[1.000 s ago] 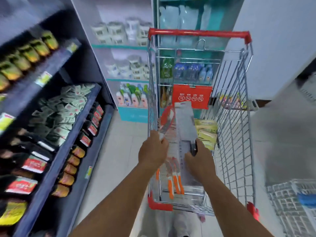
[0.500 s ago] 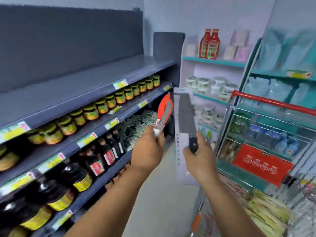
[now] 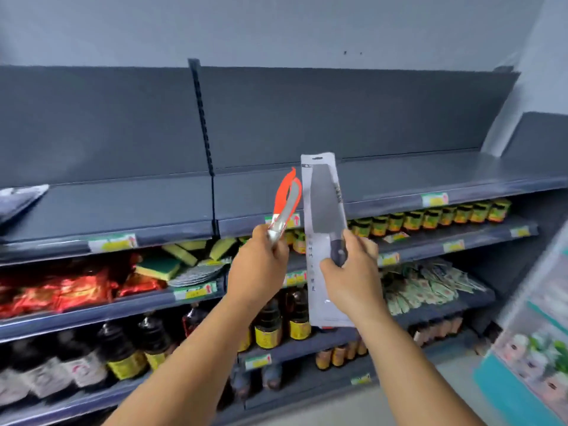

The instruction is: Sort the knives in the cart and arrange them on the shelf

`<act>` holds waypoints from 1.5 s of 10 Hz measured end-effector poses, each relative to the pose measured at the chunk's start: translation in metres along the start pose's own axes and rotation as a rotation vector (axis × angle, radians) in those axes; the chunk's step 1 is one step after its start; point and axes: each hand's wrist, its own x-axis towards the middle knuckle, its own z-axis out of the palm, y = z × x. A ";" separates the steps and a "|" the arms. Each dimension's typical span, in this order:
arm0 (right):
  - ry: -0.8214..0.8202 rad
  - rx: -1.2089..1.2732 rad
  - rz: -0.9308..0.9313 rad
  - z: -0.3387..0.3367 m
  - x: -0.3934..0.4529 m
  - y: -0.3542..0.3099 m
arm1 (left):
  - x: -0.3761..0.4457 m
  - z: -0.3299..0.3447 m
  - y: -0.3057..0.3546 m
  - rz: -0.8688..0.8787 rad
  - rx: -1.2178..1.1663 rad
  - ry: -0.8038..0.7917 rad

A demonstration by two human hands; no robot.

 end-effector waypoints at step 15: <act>-0.635 0.686 0.022 0.478 0.050 -0.347 | 0.175 -0.324 -0.344 -0.327 0.062 0.163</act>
